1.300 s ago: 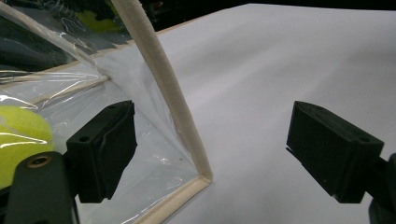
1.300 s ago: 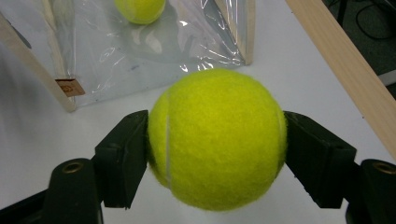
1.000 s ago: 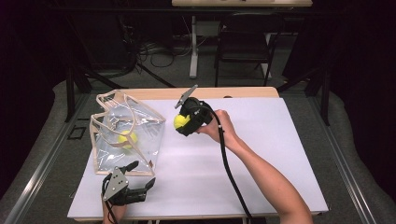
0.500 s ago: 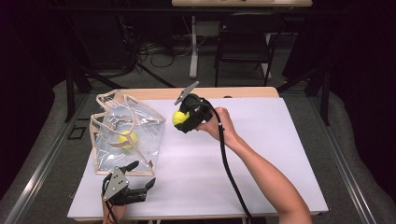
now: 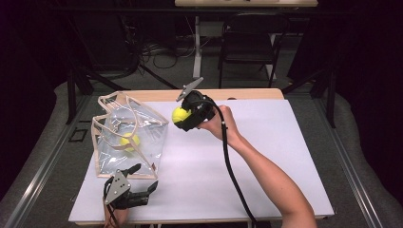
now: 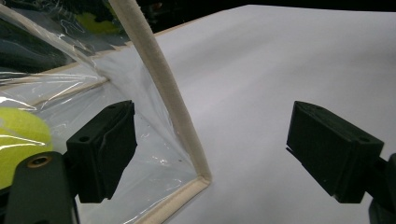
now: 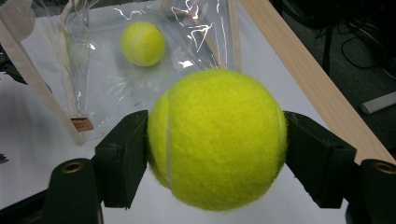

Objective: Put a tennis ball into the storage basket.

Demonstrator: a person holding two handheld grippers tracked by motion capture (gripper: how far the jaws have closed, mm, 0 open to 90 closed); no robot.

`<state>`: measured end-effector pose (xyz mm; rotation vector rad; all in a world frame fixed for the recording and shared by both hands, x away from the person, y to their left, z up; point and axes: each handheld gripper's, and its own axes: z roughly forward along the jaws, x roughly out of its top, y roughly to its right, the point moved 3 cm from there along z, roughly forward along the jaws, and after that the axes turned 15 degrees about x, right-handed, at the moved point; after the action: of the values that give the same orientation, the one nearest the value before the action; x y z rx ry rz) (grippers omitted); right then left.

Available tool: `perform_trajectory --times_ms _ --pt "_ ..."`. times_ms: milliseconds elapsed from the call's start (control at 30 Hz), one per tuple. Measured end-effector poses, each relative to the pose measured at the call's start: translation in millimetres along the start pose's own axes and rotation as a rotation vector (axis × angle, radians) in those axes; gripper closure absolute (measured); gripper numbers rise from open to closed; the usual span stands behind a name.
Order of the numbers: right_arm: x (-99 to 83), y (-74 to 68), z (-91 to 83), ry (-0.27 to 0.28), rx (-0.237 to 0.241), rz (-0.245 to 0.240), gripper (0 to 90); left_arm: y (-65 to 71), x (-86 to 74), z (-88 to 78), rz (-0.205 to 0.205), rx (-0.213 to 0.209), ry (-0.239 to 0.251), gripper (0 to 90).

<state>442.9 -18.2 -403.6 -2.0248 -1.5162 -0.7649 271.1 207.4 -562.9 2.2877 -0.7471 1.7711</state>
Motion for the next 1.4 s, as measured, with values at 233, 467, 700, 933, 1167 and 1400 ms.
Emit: perform_trajectory --times_ms 233,467,700,933,1167,1400 --pt "5.7 -1.2 -2.9 0.016 -0.004 -0.011 25.7 0.1 0.3 1.6 0.001 -0.003 -0.001 16.0" --pt "9.6 -1.6 -4.8 0.024 -0.008 -0.019 25.7 0.5 0.8 0.7 -0.001 -0.001 0.005 16.0" --pt "15.6 -2.3 -7.7 0.048 -0.008 -0.026 25.7 0.5 0.9 1.7 0.006 -0.004 0.005 16.0" --pt "22.3 -4.5 -9.7 0.061 -0.011 -0.037 25.7 -0.1 0.5 1.9 -0.003 -0.005 0.002 16.0" --pt "27.3 -4.9 -11.0 0.085 -0.018 -0.041 25.7 0.5 0.8 0.8 -0.002 -0.004 0.006 16.0" --pt "33.4 -3.6 -11.3 0.091 -0.017 -0.044 25.7 0.6 0.8 2.3 0.001 -0.007 0.003 16.0"
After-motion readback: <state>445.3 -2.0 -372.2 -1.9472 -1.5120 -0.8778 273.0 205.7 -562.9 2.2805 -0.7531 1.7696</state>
